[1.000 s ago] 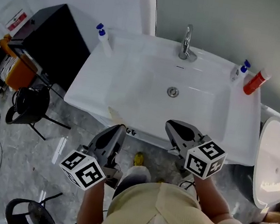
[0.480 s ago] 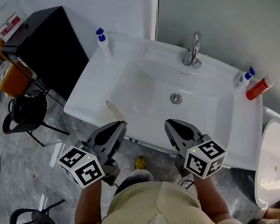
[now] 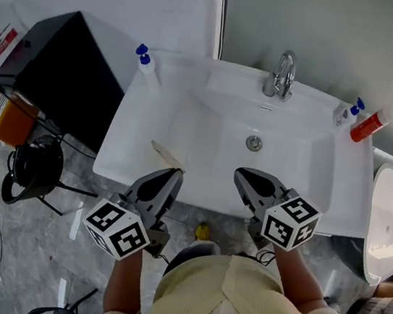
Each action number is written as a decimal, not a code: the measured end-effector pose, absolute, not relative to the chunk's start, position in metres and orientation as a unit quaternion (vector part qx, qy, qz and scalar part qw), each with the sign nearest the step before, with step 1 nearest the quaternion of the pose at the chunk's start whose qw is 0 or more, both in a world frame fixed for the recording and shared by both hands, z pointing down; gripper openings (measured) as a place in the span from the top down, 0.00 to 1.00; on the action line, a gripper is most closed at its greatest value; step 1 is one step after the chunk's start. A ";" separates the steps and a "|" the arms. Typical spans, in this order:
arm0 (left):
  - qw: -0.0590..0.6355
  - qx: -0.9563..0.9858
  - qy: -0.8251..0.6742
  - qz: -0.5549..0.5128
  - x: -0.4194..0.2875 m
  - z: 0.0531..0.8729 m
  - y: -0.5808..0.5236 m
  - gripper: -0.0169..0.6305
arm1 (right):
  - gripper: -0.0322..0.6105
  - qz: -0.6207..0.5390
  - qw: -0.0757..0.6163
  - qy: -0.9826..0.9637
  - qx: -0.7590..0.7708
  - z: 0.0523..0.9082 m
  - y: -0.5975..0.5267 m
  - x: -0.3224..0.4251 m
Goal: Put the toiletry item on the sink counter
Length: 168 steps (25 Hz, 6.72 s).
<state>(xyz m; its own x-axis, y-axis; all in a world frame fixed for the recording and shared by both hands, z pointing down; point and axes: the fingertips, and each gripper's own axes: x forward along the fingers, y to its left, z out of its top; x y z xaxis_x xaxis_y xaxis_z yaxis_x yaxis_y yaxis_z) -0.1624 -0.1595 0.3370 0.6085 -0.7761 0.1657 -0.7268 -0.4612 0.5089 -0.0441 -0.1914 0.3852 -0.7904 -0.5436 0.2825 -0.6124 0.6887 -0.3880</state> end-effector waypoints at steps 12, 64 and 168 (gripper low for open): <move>0.288 0.872 -0.393 -0.049 -0.179 0.344 -0.195 0.92 | 0.91 0.231 0.097 -0.908 0.334 0.392 -0.206 -0.067; 0.330 0.810 -0.476 -0.092 -0.217 0.402 -0.365 0.92 | 0.91 0.282 0.138 -0.913 0.259 0.448 -0.311 -0.060; 0.282 0.702 -0.648 0.083 -0.241 0.417 -0.244 0.88 | 0.91 0.230 0.165 -0.925 0.253 0.448 -0.260 -0.097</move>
<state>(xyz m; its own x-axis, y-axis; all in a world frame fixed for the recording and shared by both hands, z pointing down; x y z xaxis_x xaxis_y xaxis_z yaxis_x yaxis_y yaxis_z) -0.2411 -0.2438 0.4172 0.1454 -0.8640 0.4821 -0.9575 -0.0002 0.2885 -0.0971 -0.2596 0.4482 -0.8176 -0.3923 0.4215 -0.5440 0.7661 -0.3423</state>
